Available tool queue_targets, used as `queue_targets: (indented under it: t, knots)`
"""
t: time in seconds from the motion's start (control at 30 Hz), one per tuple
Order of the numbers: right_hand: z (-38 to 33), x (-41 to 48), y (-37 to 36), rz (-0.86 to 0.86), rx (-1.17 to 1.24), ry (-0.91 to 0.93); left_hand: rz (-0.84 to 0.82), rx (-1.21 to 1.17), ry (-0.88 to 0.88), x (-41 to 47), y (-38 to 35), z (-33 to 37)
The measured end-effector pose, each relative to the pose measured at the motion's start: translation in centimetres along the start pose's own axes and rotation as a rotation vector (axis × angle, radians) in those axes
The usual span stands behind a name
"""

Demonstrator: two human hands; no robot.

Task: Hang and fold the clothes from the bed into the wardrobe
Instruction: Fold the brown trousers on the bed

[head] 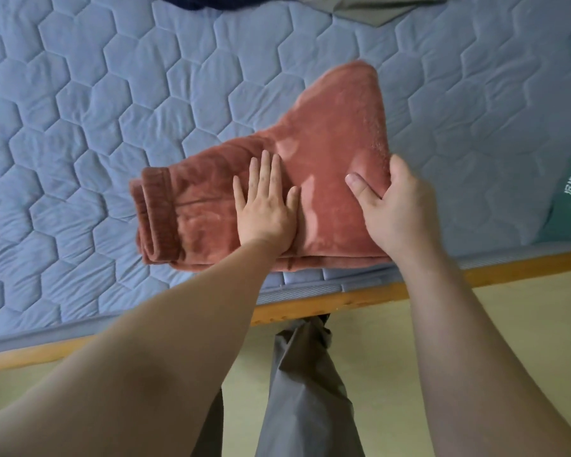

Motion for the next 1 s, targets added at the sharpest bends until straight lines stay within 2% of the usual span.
queue_targets:
  t: [0.13, 0.33, 0.5, 0.6, 0.67, 0.83, 0.9, 1.0]
  knots:
    - [-1.7, -0.5, -0.6, 0.033, 0.029, -0.029, -0.013, 0.141, -0.139, 0.4, 0.7, -6.0]
    - [-7.7, -2.4, -2.3, -0.015, 0.132, 0.002, 0.031, 0.191, -0.032, 1.6, 1.7, -11.3]
    - [-11.9, -4.4, -3.6, -0.087, 0.105, 0.088, 0.036, 0.119, -0.046, 1.3, 2.4, -11.1]
    - [-14.3, -5.9, -4.6, -0.132, 0.063, 0.166, 0.006, -0.105, -0.044, 1.2, 3.5, -11.2]
    - [-15.8, -7.1, -5.8, -0.168, 0.043, 0.205, 0.017, -0.394, 0.045, 1.2, 5.6, -11.6]
    - [-18.6, -10.4, -11.4, -0.252, -0.096, 0.311, -0.034, -1.157, 0.714, 1.5, 11.8, -15.2]
    - [-19.2, -11.5, -14.4, -0.318, -0.154, 0.329, -0.012, -1.235, 0.832, 1.8, 12.7, -17.6]
    - [-19.6, -12.6, -18.7, -0.363, -0.208, 0.308, 0.007, -1.182, 0.869, 2.2, 12.5, -20.9]
Point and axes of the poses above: each hand's wrist, its own x-axis towards the middle knuckle, its own y-axis out of the back of the hand, z = x × y, the point moved 3 cm from there along x, towards the middle knuckle, and after that the axes turned 11 degrees about z, right-handed, at the moved point
